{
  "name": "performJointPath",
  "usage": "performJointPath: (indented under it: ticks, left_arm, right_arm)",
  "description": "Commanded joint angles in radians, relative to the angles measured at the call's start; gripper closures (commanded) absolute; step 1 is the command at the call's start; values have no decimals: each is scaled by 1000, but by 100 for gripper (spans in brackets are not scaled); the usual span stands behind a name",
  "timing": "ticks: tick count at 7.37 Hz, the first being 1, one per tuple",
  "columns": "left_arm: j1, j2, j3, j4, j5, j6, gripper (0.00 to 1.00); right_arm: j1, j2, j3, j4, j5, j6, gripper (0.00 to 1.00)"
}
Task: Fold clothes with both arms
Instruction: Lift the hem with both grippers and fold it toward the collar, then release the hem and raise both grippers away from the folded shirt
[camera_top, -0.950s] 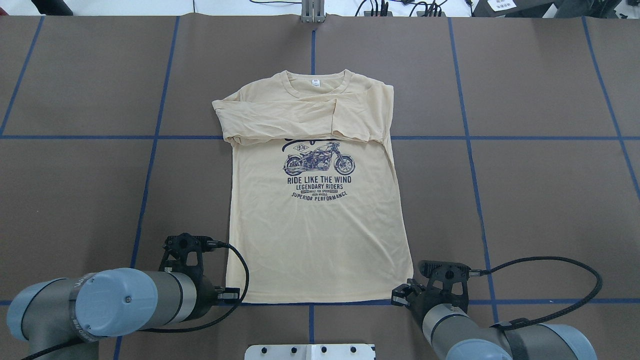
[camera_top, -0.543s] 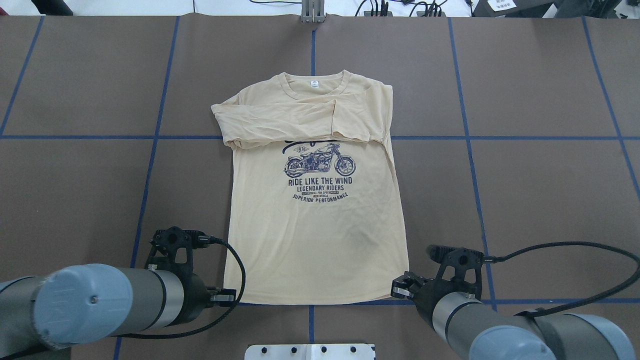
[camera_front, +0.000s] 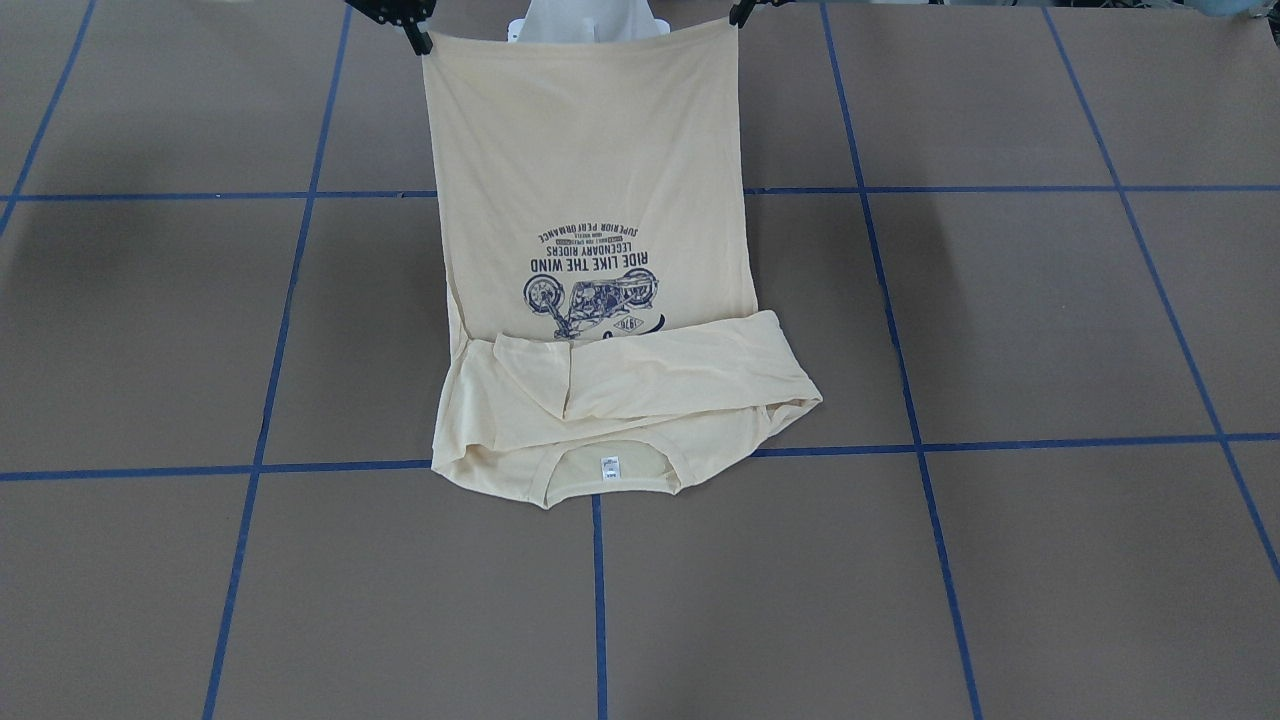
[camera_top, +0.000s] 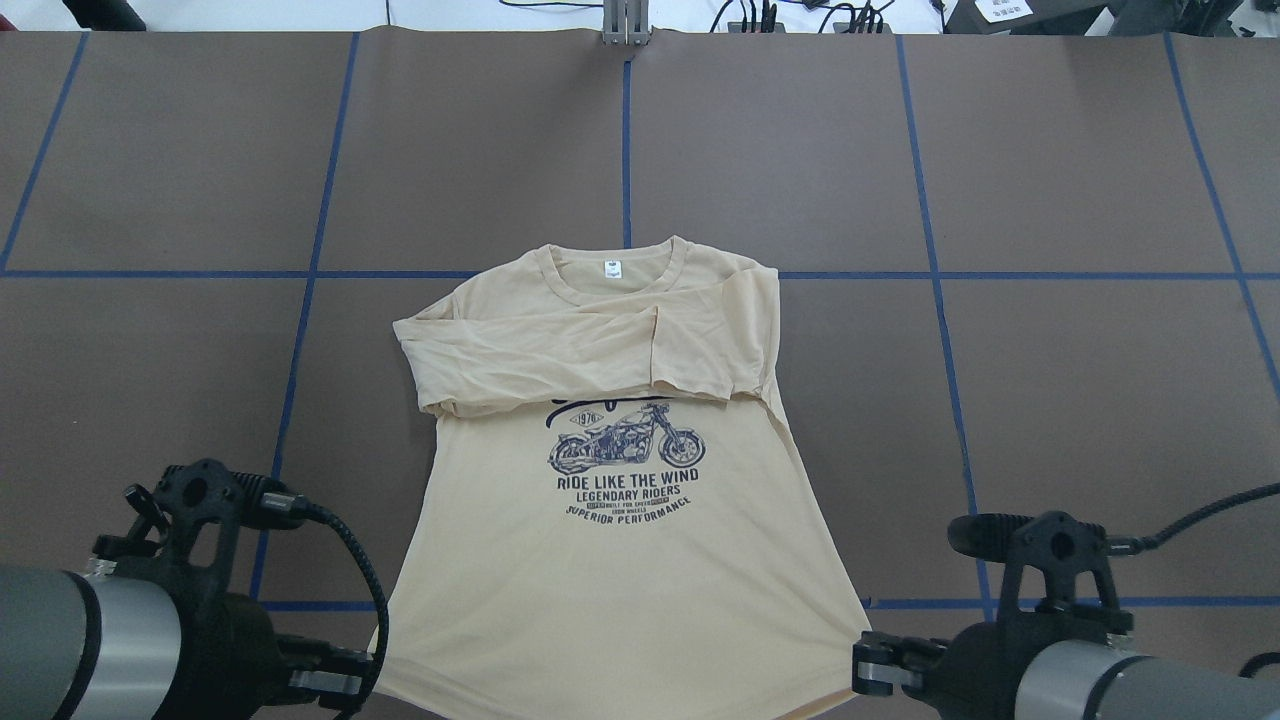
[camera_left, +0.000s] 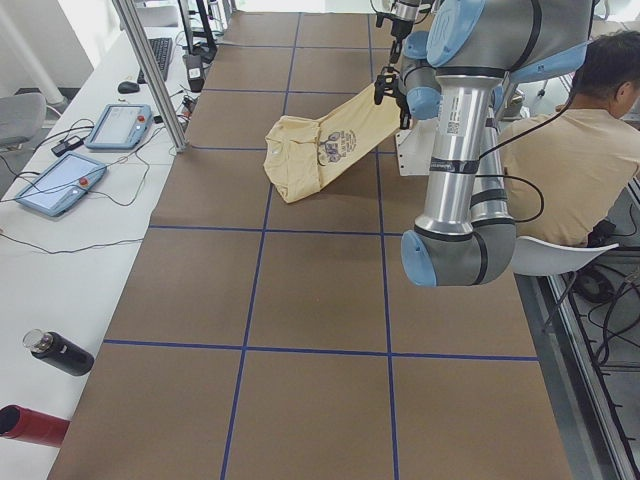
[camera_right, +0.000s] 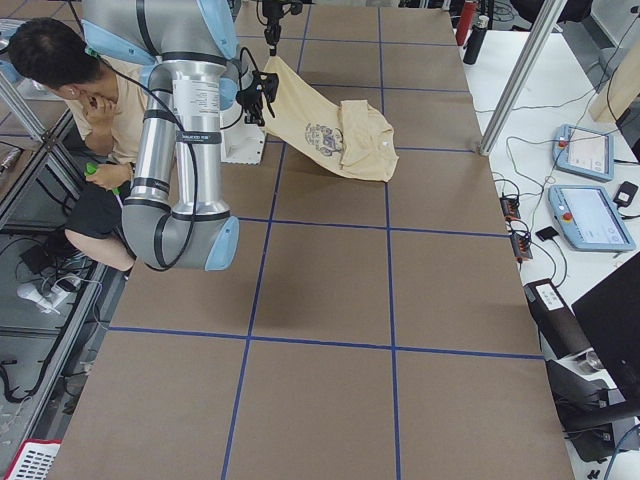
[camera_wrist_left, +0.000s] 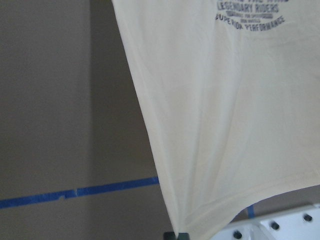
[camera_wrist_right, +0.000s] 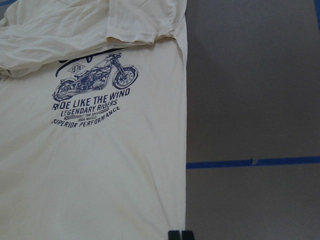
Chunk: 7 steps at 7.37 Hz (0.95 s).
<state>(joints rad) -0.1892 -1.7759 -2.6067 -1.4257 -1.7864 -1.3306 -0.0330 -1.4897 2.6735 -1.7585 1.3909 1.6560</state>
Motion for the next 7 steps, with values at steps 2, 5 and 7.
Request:
performJointPath:
  ticks: [2,5,7]
  left_arm:
    - [-59,-67,110,19,2,10,100]
    - [-235,-177,292,17,69,46,100]
    - [-303,-178,286,17,78,47,100]
  right_arm:
    - [100,111,-68,-67,7,-7,100]
    - [319,275,-273,-61,8,-108,100]
    - [401,293,-285,-58,48,-108,100]
